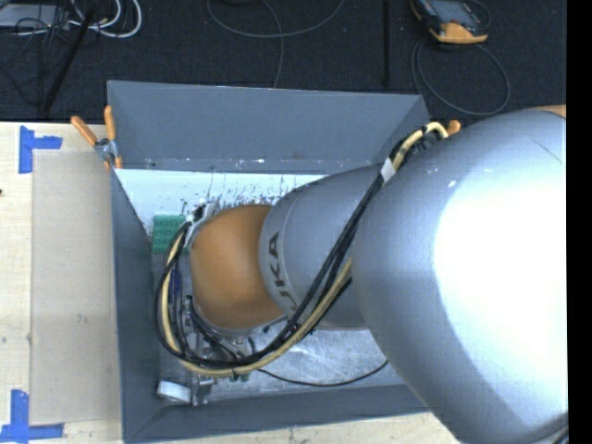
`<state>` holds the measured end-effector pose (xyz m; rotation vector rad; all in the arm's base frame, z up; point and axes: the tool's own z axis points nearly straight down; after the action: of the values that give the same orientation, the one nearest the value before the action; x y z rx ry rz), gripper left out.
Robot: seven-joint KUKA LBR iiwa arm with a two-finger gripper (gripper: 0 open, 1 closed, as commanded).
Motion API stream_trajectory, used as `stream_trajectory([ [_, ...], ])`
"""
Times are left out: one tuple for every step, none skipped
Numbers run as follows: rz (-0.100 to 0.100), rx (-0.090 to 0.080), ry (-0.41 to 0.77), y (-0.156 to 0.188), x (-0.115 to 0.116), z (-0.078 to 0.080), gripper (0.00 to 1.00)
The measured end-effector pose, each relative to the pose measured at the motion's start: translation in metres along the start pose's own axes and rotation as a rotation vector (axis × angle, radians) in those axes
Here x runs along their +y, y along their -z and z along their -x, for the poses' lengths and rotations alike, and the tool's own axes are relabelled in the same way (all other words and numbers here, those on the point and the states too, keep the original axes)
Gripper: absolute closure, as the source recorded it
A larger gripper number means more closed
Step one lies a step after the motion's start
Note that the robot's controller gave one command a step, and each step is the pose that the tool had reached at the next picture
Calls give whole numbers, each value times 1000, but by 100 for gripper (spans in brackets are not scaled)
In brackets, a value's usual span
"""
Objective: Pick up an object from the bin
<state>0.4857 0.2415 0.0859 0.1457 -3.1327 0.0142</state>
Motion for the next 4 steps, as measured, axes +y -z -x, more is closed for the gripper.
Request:
stream_trajectory([
  [8, -6, -33, -1, -6, -14, 0],
  [8, -4, -36, -2, -6, -15, 100],
  [8, -5, -24, -11, -15, -2, 100],
  [14, -9, -111, -12, -48, 85, 100],
])
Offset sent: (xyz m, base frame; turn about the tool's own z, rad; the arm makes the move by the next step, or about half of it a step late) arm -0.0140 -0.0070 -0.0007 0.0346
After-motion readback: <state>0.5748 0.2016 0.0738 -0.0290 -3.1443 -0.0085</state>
